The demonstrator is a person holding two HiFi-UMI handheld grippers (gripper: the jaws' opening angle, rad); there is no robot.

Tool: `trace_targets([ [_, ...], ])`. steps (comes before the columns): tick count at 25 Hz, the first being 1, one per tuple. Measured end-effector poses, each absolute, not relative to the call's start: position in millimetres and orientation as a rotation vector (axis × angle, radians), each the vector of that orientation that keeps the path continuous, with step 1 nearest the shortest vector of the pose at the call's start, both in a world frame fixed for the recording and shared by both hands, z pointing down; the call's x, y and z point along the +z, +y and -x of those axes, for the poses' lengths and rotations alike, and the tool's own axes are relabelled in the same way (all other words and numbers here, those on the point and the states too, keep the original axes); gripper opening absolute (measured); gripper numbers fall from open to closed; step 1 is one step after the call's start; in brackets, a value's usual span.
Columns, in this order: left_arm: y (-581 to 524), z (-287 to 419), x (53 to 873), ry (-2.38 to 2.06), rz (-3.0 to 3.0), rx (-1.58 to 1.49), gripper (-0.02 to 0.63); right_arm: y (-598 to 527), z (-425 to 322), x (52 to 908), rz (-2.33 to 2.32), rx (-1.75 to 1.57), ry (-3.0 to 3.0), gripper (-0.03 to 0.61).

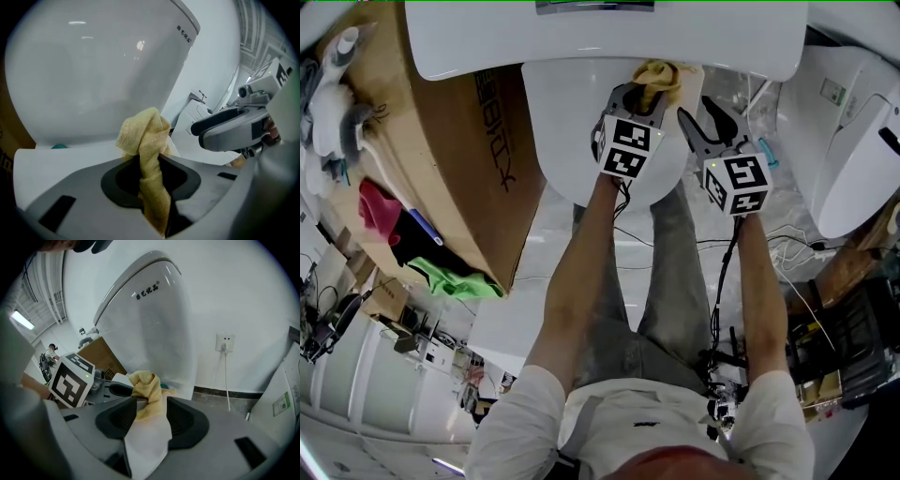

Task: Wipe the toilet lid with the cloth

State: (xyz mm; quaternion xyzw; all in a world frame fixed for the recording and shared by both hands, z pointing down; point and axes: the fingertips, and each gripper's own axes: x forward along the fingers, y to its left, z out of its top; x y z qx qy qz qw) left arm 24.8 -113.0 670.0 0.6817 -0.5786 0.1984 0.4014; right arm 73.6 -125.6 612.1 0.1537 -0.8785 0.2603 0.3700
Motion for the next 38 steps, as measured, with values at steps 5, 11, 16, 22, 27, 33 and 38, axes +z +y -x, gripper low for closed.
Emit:
trace_targets([
  [5,-100.3,-0.4,669.1,-1.485,-1.703,0.496,0.109,-115.1,-58.5,610.9,-0.380,0.655,-2.250,0.216],
  [11,-83.1,32.4,668.3,-1.519,-1.666,0.483,0.109,-103.2,-39.8,609.6,-0.365,0.644,-2.248,0.215],
  [16,-71.0,53.0,667.9,-1.533,-1.651,0.481,0.109,-93.9,-25.3,608.7,-0.355,0.637,-2.244,0.213],
  [22,-56.8,79.8,668.1,-1.549,-1.638,0.476,0.109,-81.6,-4.1,607.6,-0.349,0.629,-2.244,0.212],
  [27,-41.5,105.9,669.2,-1.562,-1.619,0.469,0.109,-68.6,15.1,607.5,-0.350,0.625,-2.242,0.212],
  [33,-26.0,131.0,668.7,-1.569,-1.617,0.478,0.109,-52.4,33.3,605.3,-0.355,0.621,-2.239,0.210],
  [38,-11.4,151.0,671.7,-1.576,-1.596,0.476,0.109,-41.3,46.1,604.7,-0.372,0.619,-2.241,0.210],
])
